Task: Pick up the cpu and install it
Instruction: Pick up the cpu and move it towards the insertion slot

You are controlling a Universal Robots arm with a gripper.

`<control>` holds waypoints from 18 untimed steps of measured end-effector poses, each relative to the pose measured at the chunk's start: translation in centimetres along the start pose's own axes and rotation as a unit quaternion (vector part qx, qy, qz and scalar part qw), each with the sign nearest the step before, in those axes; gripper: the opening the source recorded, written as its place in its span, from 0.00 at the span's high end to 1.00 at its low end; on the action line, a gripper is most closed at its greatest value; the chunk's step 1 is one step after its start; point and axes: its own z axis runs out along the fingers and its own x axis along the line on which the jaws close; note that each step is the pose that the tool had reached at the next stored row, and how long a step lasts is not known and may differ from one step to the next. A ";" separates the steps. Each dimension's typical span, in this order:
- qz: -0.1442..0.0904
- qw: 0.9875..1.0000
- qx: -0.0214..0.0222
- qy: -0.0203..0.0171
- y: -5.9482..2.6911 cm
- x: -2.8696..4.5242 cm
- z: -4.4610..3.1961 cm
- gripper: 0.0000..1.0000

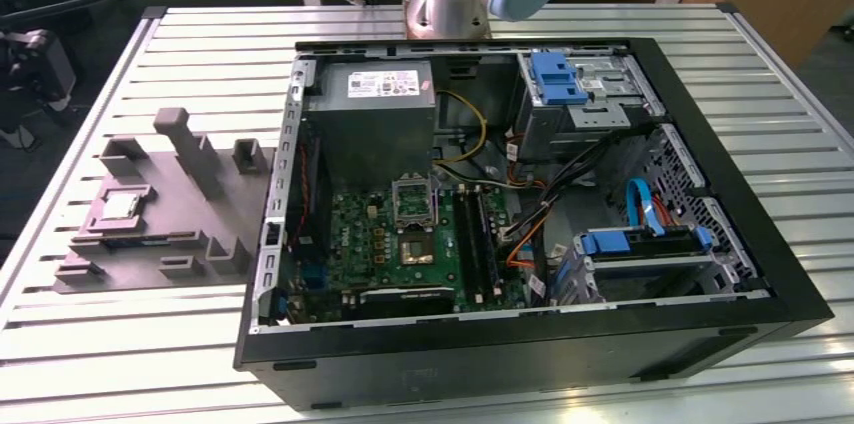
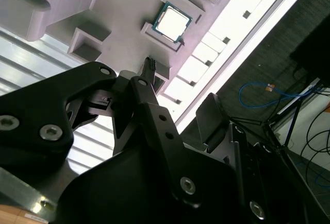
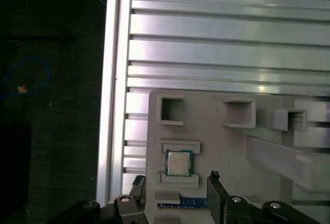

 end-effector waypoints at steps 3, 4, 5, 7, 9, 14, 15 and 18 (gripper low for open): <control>0.000 1.000 0.000 0.000 0.00 0.01 0.10 0.41; 0.000 1.000 0.000 0.000 -0.01 0.00 0.13 0.41; 0.000 1.000 0.000 0.000 -0.01 0.00 0.16 0.41; 0.000 1.000 0.000 0.000 -0.01 0.01 0.21 0.41; 0.000 1.000 0.000 0.000 -0.01 0.01 0.26 0.41; 0.000 1.000 0.000 0.000 -0.01 0.01 0.36 0.41; 0.000 1.000 0.000 0.000 -0.02 0.01 0.38 0.41; 0.000 1.000 0.000 0.000 -0.02 0.01 0.44 0.41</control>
